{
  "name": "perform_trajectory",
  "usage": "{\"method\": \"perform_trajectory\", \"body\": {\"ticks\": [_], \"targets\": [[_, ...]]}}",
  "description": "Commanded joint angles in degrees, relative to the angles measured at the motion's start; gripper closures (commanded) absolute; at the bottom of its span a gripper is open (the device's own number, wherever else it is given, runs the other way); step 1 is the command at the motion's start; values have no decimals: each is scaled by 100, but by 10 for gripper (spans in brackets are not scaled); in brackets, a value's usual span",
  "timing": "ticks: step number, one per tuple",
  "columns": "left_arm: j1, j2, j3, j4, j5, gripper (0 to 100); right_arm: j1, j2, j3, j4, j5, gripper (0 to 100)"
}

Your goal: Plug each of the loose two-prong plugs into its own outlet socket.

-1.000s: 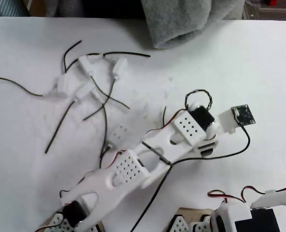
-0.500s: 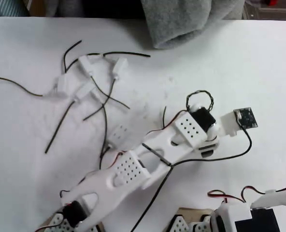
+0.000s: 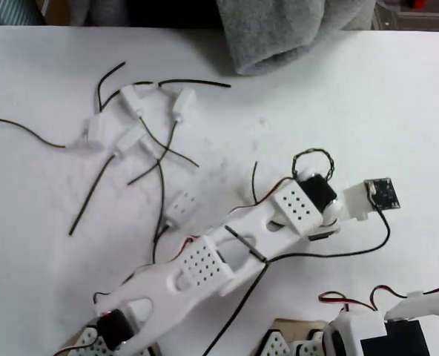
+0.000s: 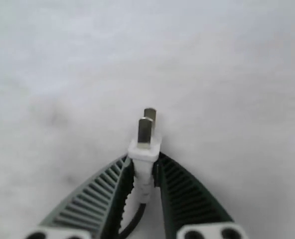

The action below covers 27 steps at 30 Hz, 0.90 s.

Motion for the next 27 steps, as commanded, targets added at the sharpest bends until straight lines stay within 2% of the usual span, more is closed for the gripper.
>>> {"method": "perform_trajectory", "body": {"ticks": [1,9,12,15,18,20,27], "targets": [[127,-31,-202,-79,-53,924,57,-84,-79,-13,53,664],[119,-31,-202,-97,-18,926,57,-75,-325,22,44,664],[154,-92,-220,-79,-18,972,57,-75,-325,22,9,664],[40,-154,-870,176,9,976,40,-75,-290,22,9,664],[-224,-277,-1934,730,510,976,40,-75,-281,22,0,664],[-391,-620,-1767,756,826,976,31,-75,-281,22,0,664],[-971,-1859,-1820,914,1160,976,31,-48,-264,31,-396,664]]}}
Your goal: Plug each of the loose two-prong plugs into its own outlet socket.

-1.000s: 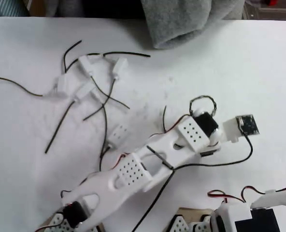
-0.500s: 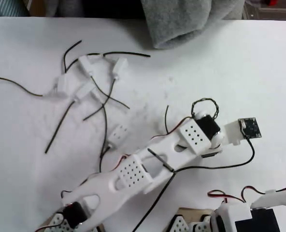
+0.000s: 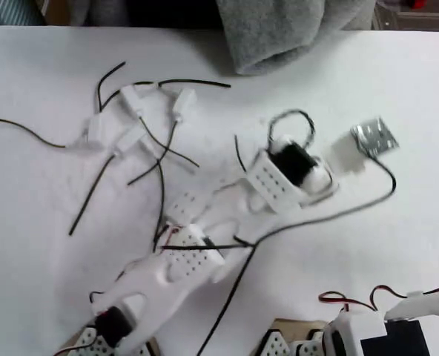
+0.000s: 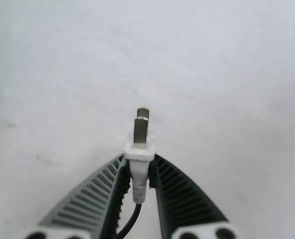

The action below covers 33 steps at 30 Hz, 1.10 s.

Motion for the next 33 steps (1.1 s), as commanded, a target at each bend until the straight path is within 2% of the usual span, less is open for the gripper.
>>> {"method": "perform_trajectory", "body": {"ticks": [1,8,17,22,26,33], "targets": [[-391,-1138,-211,35,334,976,22,-48,-167,22,-185,664],[-971,-1974,-211,53,492,976,-488,-84,-220,497,-334,664],[-1279,-3670,132,79,519,976,-1991,-84,-220,1604,-440,664],[-1455,-5305,1996,70,527,976,-2651,-84,-211,1877,-1336,665],[-1903,-7011,3877,9,527,976,-3266,-92,-220,2237,-1503,665],[-2598,-9613,6848,-1327,527,976,-4620,-769,-211,2897,-1521,665]]}}
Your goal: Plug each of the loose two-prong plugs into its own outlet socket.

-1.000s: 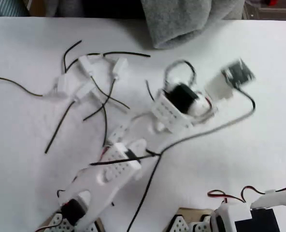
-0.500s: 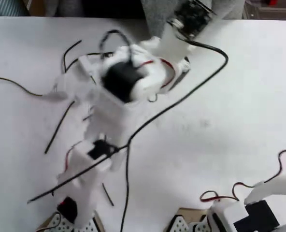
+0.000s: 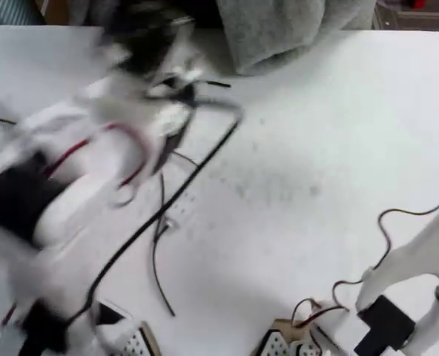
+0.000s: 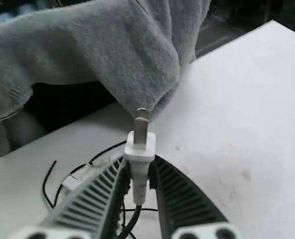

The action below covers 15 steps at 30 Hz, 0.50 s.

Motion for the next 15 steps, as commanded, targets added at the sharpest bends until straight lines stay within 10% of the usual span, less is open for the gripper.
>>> {"method": "perform_trajectory", "body": {"ticks": [1,15], "targets": [[-198,-1411,1802,-826,44,976,-831,-673,-176,224,-70,665],[-40,-6826,9837,-5521,501,976,-3591,-1596,-158,321,-651,665]]}}
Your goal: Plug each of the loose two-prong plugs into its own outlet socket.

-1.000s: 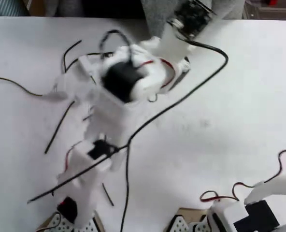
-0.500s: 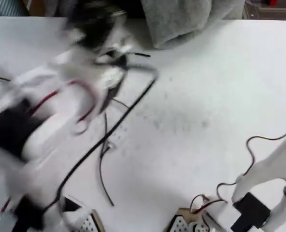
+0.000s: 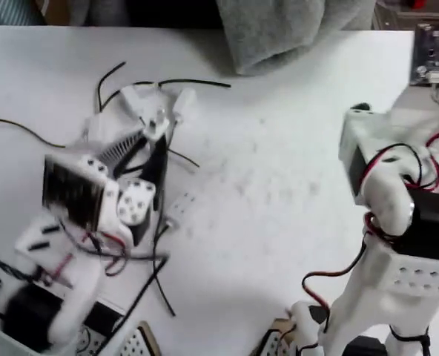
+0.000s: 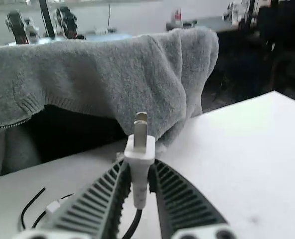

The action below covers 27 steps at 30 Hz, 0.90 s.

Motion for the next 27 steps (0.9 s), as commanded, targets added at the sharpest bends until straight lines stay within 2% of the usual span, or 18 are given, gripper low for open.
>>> {"method": "perform_trajectory", "body": {"ticks": [1,5,10,12,16,20,23,27], "targets": [[75,-1182,1591,-1116,79,976,-277,-119,-158,40,-44,666],[75,-1710,2391,-1635,123,976,-778,-154,-158,40,-44,688],[75,-1956,2813,-2013,1187,976,-1938,-171,-167,40,-44,905],[66,-2018,2919,-2119,1345,976,-2501,-171,-167,40,0,981],[75,-2132,3121,-2338,1310,976,-3934,-154,-158,145,501,979],[75,-2211,3244,-2479,1301,976,-5200,-119,-158,136,642,979],[75,-2211,3253,-2479,1301,976,-5780,-110,-158,127,651,979],[171,-2211,3253,-2479,1292,976,-6062,31,-88,13,993,979]]}}
